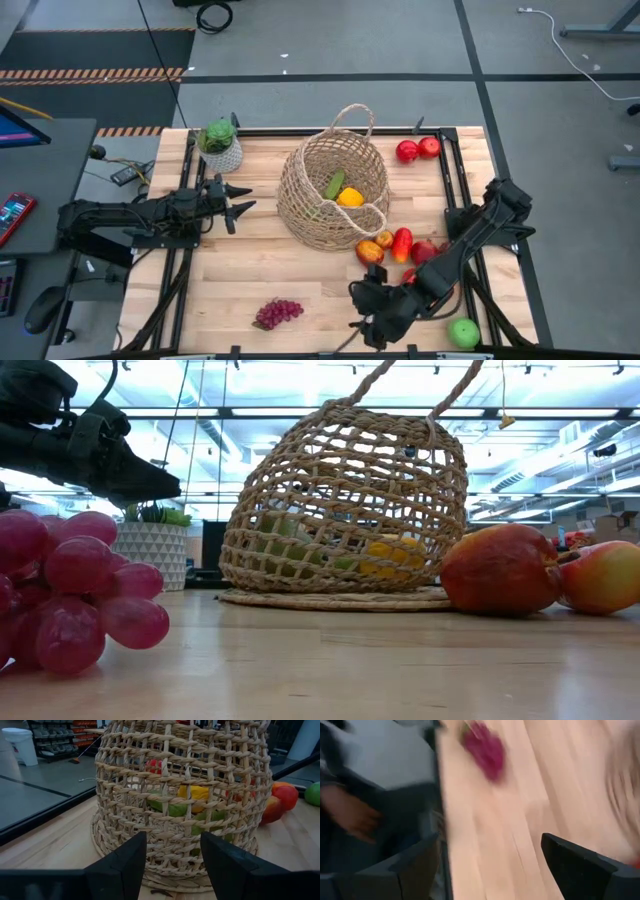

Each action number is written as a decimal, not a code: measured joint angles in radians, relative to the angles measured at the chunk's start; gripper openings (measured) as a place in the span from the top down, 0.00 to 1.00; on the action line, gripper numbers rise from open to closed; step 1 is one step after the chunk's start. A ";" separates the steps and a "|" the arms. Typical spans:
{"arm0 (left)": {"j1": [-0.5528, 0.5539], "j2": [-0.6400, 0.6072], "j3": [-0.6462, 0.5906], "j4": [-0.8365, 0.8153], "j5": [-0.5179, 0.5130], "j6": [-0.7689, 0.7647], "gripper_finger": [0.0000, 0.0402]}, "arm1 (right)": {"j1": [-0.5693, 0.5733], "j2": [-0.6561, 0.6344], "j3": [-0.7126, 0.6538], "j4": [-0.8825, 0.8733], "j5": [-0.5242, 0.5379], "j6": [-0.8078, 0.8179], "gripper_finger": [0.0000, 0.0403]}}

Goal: Build produce basket
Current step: Put the red malay apple into the brown basket

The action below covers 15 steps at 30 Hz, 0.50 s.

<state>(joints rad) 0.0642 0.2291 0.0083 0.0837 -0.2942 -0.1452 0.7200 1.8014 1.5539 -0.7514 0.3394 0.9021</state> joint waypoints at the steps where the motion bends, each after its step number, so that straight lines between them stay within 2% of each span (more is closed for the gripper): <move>1: 0.000 0.000 0.000 0.000 0.000 0.000 0.52 | -0.001 0.013 0.000 -0.045 -0.017 0.065 0.14; 5: 0.000 0.000 0.000 0.001 0.000 0.000 0.51 | -0.014 0.061 0.000 -0.293 -0.044 0.329 0.14; 8: 0.000 0.000 0.000 0.001 0.000 0.000 0.52 | -0.015 0.093 -0.002 -0.494 0.002 0.494 0.14; 15: 0.000 0.000 0.000 -0.001 0.000 0.000 0.51 | 0.080 0.070 -0.067 -0.502 0.233 0.650 0.14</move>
<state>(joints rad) 0.0641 0.2287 0.0082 0.0826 -0.2943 -0.1452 0.7997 1.8717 1.4872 -1.2534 0.5727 1.5522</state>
